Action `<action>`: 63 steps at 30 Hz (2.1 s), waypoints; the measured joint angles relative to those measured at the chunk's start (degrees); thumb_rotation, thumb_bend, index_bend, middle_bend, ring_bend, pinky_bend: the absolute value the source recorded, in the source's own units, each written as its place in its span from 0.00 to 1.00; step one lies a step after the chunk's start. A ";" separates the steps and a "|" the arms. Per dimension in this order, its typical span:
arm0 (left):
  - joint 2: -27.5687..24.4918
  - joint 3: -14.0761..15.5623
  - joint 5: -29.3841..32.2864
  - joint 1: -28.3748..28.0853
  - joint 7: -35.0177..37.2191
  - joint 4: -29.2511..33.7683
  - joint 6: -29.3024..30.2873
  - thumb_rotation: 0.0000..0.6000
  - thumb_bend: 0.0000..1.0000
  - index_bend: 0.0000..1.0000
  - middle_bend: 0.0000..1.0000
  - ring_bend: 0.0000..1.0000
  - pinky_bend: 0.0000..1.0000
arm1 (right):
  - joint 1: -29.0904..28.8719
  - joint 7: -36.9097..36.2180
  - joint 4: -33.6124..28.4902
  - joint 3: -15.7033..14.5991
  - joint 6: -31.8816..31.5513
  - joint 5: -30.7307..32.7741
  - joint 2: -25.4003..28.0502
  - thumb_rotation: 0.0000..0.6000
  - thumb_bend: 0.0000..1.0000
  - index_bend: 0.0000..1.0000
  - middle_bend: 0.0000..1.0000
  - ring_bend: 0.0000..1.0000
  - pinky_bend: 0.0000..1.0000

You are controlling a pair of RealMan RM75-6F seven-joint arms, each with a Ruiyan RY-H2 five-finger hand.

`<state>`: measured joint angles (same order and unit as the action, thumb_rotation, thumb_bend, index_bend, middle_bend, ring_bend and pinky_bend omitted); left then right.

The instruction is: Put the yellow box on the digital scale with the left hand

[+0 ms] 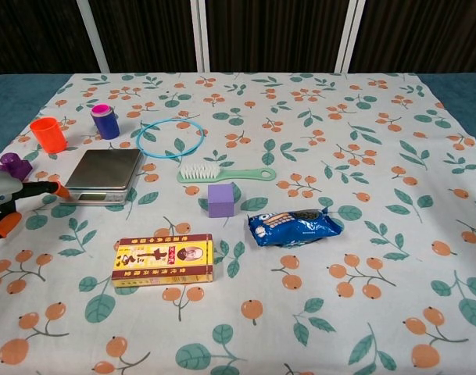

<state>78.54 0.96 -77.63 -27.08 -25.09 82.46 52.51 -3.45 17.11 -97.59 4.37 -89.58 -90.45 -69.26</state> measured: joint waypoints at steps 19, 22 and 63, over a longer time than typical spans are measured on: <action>0.39 0.91 0.60 -0.39 0.27 -1.15 0.53 1.00 0.69 0.14 0.85 0.77 0.73 | -0.14 0.32 -0.12 0.04 0.14 0.25 -0.21 1.00 0.51 0.03 0.07 0.06 0.01; 0.50 1.00 0.72 -0.40 0.26 -1.31 0.67 1.00 0.69 0.14 0.85 0.77 0.73 | -0.16 0.38 -0.19 0.03 0.17 0.29 -0.22 1.00 0.51 0.03 0.07 0.06 0.01; -1.79 -0.11 -2.37 0.28 0.43 3.49 9.72 1.00 0.68 0.15 0.85 0.77 0.73 | -0.15 0.71 -0.49 0.07 -0.08 0.45 -0.35 1.00 0.51 0.03 0.07 0.06 0.01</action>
<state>76.75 0.85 -80.00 -26.80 -24.66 85.95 62.23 -3.60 17.82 -98.08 4.44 -89.66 -89.99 -69.61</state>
